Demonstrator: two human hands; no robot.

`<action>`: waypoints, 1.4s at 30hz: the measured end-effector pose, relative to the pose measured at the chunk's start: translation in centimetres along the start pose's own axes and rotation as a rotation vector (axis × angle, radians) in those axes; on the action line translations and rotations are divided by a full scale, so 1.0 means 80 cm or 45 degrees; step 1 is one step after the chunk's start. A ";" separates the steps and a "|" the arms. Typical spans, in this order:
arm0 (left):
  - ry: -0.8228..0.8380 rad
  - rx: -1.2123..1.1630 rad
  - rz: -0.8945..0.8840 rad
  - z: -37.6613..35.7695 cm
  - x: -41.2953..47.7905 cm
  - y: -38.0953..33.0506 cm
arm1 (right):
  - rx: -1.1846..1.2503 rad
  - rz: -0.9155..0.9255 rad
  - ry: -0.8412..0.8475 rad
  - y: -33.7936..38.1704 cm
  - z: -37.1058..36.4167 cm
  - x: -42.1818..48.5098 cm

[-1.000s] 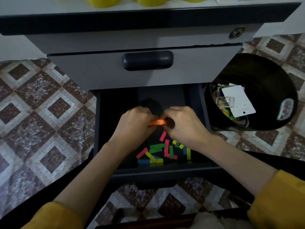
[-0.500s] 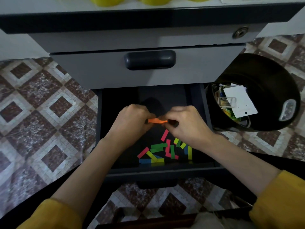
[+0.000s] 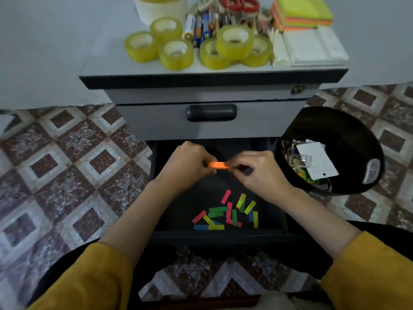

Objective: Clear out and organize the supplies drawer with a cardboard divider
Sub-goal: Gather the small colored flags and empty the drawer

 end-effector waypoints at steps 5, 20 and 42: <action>-0.036 -0.021 -0.019 0.037 -0.003 -0.025 | -0.014 0.054 -0.097 0.021 0.040 0.005; -0.458 0.185 -0.165 0.136 0.025 -0.081 | -0.052 -0.014 -0.551 0.027 0.229 0.052; -0.578 0.455 -0.302 0.126 0.040 -0.074 | -0.500 -0.197 -0.275 -0.028 0.248 0.147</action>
Point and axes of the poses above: each hand's wrist, its own x-axis towards the middle knuckle, its own z-axis out of the back of the hand, y = z × x, the point moved 5 cm from there along x, towards the middle knuckle, and after that the axes turned 4 degrees about x, right-handed, at the moved point
